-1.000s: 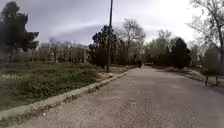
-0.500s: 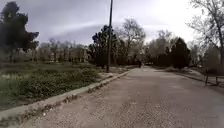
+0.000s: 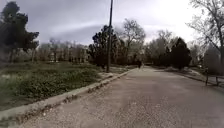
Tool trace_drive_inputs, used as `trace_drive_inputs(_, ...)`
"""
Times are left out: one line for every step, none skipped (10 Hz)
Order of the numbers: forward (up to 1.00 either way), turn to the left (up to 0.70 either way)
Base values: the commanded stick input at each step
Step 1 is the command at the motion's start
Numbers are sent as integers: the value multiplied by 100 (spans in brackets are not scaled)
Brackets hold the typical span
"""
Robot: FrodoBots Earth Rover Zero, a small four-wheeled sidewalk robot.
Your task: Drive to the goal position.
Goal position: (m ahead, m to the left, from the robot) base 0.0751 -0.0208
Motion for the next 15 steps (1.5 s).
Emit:
trace_drive_inputs(70, -35)
trace_drive_inputs(70, -35)
trace_drive_inputs(70, -35)
trace_drive_inputs(70, -35)
trace_drive_inputs(70, -35)
trace_drive_inputs(70, -35)
trace_drive_inputs(70, -35)
trace_drive_inputs(70, -35)
trace_drive_inputs(70, -35)
trace_drive_inputs(70, -35)
trace_drive_inputs(70, -35)
trace_drive_inputs(70, -35)
trace_drive_inputs(70, -32)
trace_drive_inputs(70, -24)
trace_drive_inputs(70, -17)
